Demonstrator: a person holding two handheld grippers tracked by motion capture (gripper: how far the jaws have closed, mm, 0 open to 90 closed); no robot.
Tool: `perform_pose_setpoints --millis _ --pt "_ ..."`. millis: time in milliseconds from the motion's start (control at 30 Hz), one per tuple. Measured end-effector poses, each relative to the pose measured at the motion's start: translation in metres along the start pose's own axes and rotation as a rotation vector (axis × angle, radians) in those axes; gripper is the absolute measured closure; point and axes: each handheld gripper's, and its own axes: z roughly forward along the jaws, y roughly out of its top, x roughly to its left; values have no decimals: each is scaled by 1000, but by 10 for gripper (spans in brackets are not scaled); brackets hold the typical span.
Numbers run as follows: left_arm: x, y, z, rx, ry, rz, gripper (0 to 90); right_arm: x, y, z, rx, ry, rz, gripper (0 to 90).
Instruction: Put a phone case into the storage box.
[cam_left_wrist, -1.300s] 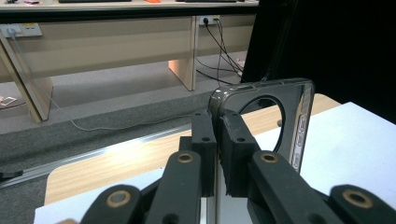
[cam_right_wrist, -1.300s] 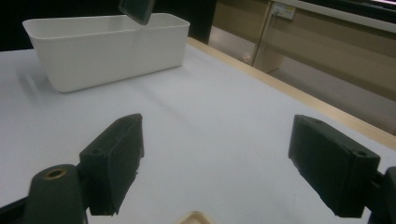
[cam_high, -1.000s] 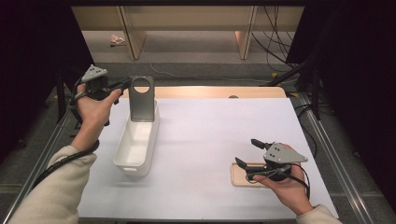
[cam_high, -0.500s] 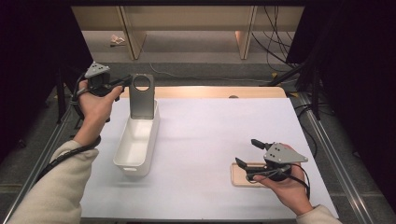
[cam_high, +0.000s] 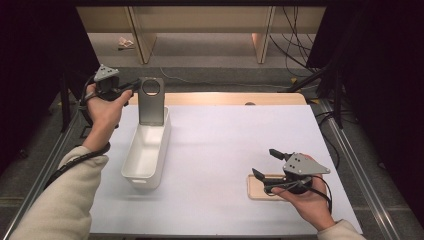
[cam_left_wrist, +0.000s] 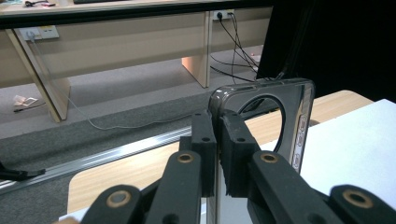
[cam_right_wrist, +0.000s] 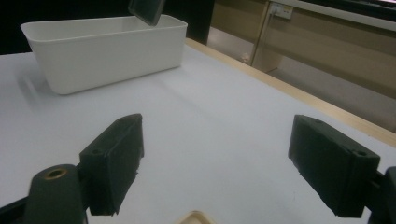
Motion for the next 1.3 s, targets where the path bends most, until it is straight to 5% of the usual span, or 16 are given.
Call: perform_pose_setpoints --millis 1300 --pt "9 1 22 -9 41 -43 847 -1 -1 -1 -8 -3 12 194"
